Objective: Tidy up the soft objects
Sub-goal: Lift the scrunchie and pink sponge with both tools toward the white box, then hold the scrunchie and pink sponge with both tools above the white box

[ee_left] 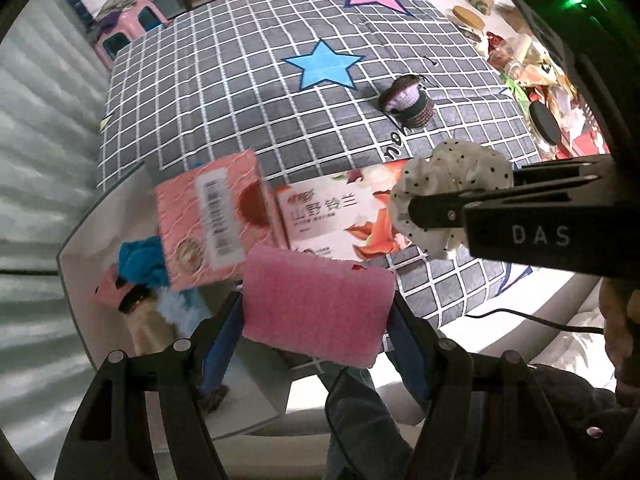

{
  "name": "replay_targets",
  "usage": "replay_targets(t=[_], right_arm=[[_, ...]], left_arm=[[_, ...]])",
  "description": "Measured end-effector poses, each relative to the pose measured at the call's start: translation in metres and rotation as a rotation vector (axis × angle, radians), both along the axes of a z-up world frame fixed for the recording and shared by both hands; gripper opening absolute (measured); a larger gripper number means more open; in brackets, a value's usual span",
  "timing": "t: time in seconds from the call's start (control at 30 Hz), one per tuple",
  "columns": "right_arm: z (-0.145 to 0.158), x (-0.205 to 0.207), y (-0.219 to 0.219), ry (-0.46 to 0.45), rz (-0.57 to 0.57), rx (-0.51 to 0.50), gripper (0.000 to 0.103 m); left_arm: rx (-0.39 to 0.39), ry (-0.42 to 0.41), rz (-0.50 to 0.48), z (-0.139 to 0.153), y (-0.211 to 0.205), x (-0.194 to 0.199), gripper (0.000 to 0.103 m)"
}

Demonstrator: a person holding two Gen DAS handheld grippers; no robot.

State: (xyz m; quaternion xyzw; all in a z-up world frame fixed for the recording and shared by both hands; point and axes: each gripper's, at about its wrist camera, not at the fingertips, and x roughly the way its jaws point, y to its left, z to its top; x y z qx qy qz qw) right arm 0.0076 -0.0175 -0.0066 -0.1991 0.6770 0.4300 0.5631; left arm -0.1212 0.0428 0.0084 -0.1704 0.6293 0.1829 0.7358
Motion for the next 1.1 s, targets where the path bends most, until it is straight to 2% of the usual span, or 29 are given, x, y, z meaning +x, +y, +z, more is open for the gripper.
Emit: replay_targets(t=[0.33,0.7,1.1], right_arm=[[0.017,-0.046,0.029,-0.010,0.106,0.015,0.030],[0.033,-0.088,0.062,-0.040,0.227,0.027,0.030],[0.037,-0.134,0.097,-0.042,0.369,0.037,0.030]], left_arm=[[0.008,-0.045,0.120,0.016,0.024,-0.046,0.073],[0.006,-0.077,0.271,0.019,0.052,-0.094,0.073],[0.017,-0.059,0.452,0.011,0.078,-0.155,0.073]])
